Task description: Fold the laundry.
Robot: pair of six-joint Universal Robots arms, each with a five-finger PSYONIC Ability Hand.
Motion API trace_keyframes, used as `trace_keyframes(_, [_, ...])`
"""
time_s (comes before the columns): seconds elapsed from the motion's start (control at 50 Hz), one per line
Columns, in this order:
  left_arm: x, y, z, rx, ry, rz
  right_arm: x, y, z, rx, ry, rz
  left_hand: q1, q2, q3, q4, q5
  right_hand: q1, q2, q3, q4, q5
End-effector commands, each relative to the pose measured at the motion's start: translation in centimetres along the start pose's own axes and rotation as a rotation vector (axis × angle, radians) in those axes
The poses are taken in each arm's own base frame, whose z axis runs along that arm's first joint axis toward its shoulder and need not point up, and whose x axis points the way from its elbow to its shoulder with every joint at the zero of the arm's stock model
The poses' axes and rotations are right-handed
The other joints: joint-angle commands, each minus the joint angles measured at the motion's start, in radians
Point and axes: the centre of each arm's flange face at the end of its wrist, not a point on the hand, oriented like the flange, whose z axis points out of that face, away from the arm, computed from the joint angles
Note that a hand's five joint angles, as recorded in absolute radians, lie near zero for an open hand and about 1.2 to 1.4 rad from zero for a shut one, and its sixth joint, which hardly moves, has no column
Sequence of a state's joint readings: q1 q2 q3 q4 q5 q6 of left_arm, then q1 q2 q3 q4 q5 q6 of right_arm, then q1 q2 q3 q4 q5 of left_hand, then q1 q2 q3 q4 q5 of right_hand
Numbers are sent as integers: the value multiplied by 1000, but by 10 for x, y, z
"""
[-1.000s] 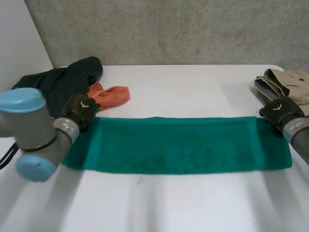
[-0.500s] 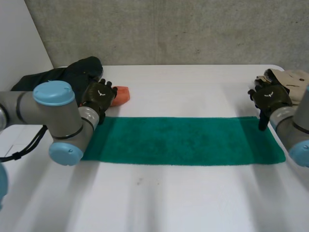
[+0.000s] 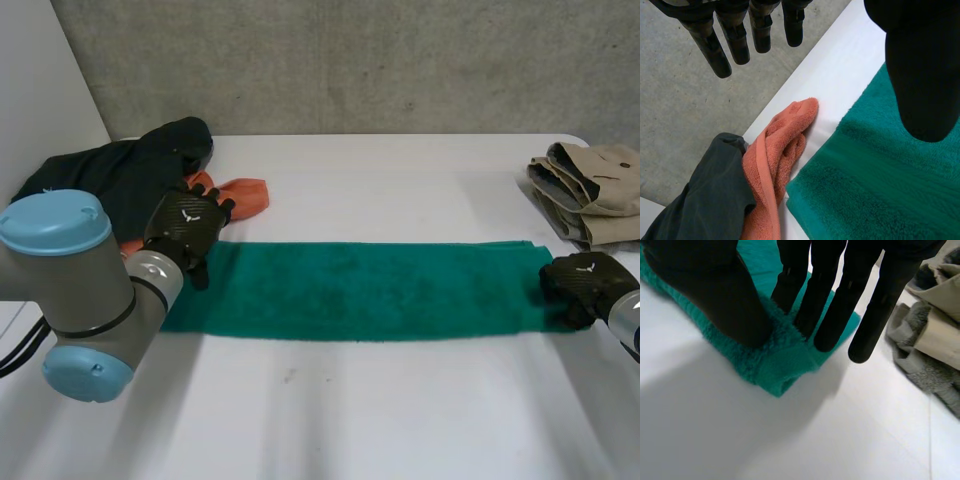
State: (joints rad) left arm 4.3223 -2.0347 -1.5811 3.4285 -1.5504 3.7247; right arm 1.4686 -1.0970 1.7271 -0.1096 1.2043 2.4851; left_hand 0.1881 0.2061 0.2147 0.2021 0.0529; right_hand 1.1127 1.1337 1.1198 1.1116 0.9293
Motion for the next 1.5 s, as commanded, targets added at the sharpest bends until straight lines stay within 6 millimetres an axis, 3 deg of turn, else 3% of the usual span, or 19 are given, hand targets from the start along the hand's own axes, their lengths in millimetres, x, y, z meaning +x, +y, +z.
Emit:
trace_keyframes(0.02, [2, 0, 0, 1, 4, 2, 18, 9, 8, 4, 79, -9, -14, -32, -40, -28, -53, 284, 263, 276, 285, 292])
trace_keyframes(0.2, [-3, -7, -15, 11, -3, 2, 104, 20, -17, -60, 324, -175, -14, -32, -40, -28, -53, 284, 263, 276, 285, 292])
trace_keyframes(0.32, [-6, -10, -28, 14, -10, 2, 110, 10, -20, -58, 351, -320, -14, -32, -40, -28, -53, 284, 263, 276, 285, 292])
trace_keyframes(0.46, [-11, -14, -37, 24, -22, 1, -7, -94, -19, 344, 157, -474, -14, -32, -40, -28, -53, 284, 263, 276, 285, 292])
trace_keyframes(0.52, [-13, -17, -40, 32, -30, 0, -52, -120, -29, 489, 83, -523, -14, -32, -40, -28, -53, 284, 263, 276, 285, 292])
trace_keyframes(0.54, [-14, -17, -40, 31, -31, 1, -86, -134, -38, 589, 18, -554, -14, -32, -40, -28, -53, 284, 263, 276, 285, 292])
trace_keyframes(0.58, [-15, -18, -41, 34, -35, 1, -119, -145, -47, 679, -53, -580, -14, -32, -40, -28, -53, 284, 263, 276, 285, 292])
trace_keyframes(0.7, [-15, -18, -45, 32, -35, -1, -240, -130, -59, 818, -377, -641, -14, -32, -40, -28, -53, 284, 263, 276, 285, 292])
trace_keyframes(0.78, [-12, -16, -46, 26, -27, -1, -284, -112, -61, 812, -485, -664, -14, -32, -40, -28, -53, 284, 263, 276, 285, 292])
trace_keyframes(0.84, [-9, -16, -47, 26, -19, 1, -297, -99, -59, 778, -533, -673, -14, -32, -40, -28, -53, 284, 263, 276, 285, 292])
trace_keyframes(0.88, [-8, -16, -48, 28, -16, 1, -296, -97, -57, 733, -530, -662, -14, -32, -40, -28, -53, 67, 46, 59, 68, 75])
trace_keyframes(0.94, [-8, -17, -47, 29, -17, 1, -286, -100, -56, 657, -468, -612, -14, -32, -40, -28, -53, -938, -959, -945, -937, -929])
trace_keyframes(1.0, [-8, -19, -47, 39, -14, 2, -270, -112, -61, 618, -413, -515, -14, -32, -40, -28, -53, -938, -959, -945, -937, -929])
trace_keyframes(1.08, [-6, -26, -47, 60, -12, 5, -193, -136, -59, 547, -275, -246, -14, -32, -40, -28, -53, -938, -959, -945, -937, -929])
trace_keyframes(1.12, [-6, -27, -47, 66, -12, 5, -173, -132, -57, 502, -259, -174, -14, -32, -40, -28, -53, -938, -959, -945, -937, -929])
trace_keyframes(1.22, [-3, -32, -47, 92, -11, 8, -153, -97, -52, 319, -291, -71, -14, -32, -40, -28, -53, -938, -959, -945, -937, -929])
trace_keyframes(1.38, [8, -33, -50, 100, 18, 12, -118, -40, -37, 129, -203, -146, -14, -32, -40, -28, -53, -917, -938, -924, -916, -908])
trace_keyframes(1.46, [10, -34, -51, 103, 22, 13, -101, -33, -29, 111, -148, -176, -14, -32, -40, -28, -53, 280, 259, 273, 281, 289])
trace_keyframes(1.5, [10, -36, -51, 108, 22, 13, -95, -36, -26, 131, -106, -193, -14, -32, -40, -28, -53, 284, 263, 276, 285, 292])
